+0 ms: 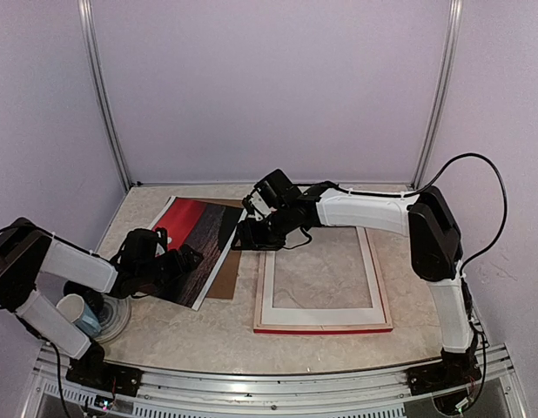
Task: Put the photo into the frame
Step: Pick up the photo from the backboard.
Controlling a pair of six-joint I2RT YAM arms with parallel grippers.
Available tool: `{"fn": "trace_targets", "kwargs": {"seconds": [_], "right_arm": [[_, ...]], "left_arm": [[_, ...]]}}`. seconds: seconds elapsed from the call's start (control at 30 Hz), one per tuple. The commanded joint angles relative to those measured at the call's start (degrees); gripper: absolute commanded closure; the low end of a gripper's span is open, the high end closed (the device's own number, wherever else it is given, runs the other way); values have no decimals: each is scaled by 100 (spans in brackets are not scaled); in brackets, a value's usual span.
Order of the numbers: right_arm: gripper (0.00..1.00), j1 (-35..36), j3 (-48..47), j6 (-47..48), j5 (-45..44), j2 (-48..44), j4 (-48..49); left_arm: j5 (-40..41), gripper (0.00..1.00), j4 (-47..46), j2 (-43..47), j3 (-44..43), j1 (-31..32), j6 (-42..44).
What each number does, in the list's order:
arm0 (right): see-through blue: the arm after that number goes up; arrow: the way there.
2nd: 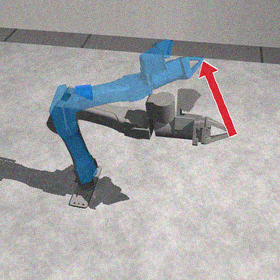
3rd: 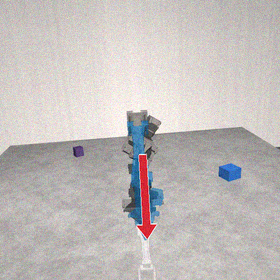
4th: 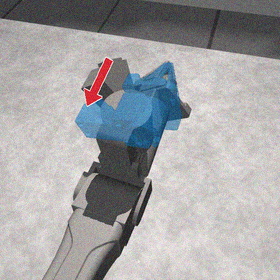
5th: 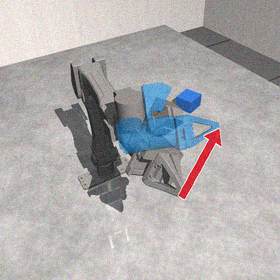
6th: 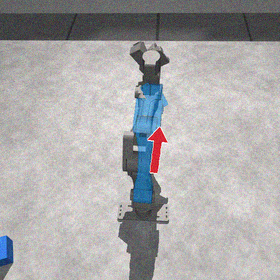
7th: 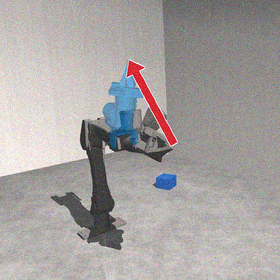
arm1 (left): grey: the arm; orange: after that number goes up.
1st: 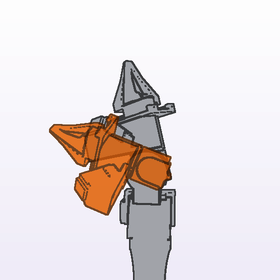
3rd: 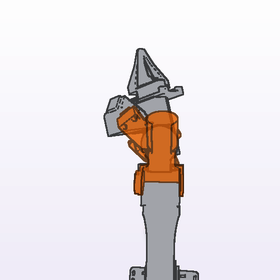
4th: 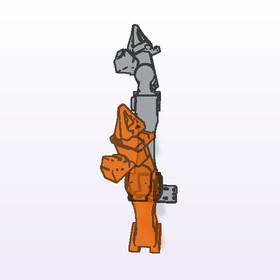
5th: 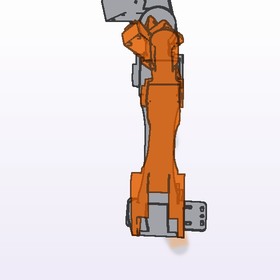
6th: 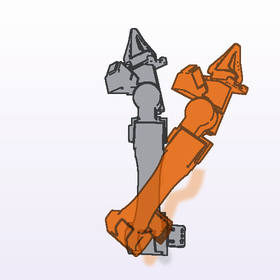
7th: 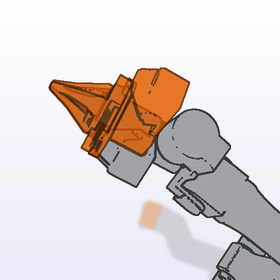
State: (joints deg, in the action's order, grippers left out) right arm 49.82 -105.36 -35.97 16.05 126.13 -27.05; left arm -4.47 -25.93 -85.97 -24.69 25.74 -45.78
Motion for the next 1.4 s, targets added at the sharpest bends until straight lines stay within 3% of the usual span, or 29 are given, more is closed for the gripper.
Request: {"fn": "trace_targets", "kwargs": {"seconds": [0.0, 0.27, 0.43, 0.57, 0.67, 0.97, 1.37], "right_arm": [[34, -112, -85, -307, 237, 281, 245], [34, -174, -94, -623, 340, 359, 418], [34, -201, -6, -675, 452, 320, 438], [34, -194, 260, -707, 453, 145, 612], [34, -200, 341, -710, 447, 53, 652], [34, -210, 698, -637, 258, -354, 804], [34, -214, 1061, -667, 194, -675, 1012]], "left_arm": [[-221, 1, -143, -305, 14, 190, -150], [-212, 1, -130, -285, -146, 546, -97], [675, 1, 1825, 727, -609, 858, 346], [362, 1, 2554, 1581, -446, 1033, -406], [589, 1, 2948, 2206, -177, 1242, -1283], [698, 1, 3040, 2839, 602, 1774, -3134], [899, 1, 2324, 2711, 1143, 1777, -3909]]}}
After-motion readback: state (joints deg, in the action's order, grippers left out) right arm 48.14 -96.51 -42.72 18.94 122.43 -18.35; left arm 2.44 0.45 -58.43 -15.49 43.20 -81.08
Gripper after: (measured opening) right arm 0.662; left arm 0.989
